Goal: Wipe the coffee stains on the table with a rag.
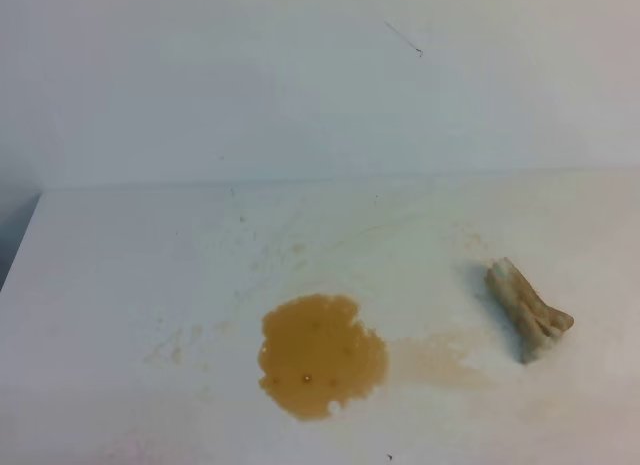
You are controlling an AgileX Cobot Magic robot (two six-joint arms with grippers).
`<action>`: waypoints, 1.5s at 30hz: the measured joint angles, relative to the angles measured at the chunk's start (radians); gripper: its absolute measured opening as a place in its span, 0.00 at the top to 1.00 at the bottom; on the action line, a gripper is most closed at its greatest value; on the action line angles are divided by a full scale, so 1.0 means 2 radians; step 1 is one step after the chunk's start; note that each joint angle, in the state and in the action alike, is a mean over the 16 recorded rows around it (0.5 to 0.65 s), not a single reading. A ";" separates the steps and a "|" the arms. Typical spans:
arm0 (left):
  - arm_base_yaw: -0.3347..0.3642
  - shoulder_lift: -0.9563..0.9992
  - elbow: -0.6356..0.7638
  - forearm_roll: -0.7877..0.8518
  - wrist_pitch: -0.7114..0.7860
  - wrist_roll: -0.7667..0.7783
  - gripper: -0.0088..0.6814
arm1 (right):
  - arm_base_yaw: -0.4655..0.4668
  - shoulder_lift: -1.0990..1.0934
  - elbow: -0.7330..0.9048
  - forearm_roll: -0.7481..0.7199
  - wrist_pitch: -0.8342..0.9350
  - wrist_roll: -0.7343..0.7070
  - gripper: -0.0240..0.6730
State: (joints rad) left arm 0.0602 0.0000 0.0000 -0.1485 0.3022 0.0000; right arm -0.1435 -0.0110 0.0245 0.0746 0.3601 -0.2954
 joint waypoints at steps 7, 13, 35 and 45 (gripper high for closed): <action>0.000 0.000 0.000 0.000 0.001 0.000 0.99 | 0.000 0.000 0.000 0.005 -0.001 0.000 0.97; 0.000 0.000 0.000 0.000 0.001 0.000 0.99 | 0.000 0.000 0.000 0.009 -0.001 0.000 0.97; 0.000 0.000 0.000 0.000 0.001 0.000 0.99 | 0.000 0.000 0.001 0.152 -0.174 0.010 0.97; 0.000 0.000 0.001 0.000 0.001 0.000 0.99 | 0.000 0.000 -0.007 0.186 -0.286 0.070 0.97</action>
State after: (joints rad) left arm 0.0602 0.0000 0.0023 -0.1486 0.3032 0.0000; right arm -0.1435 -0.0110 0.0114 0.4458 -0.2117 -0.1545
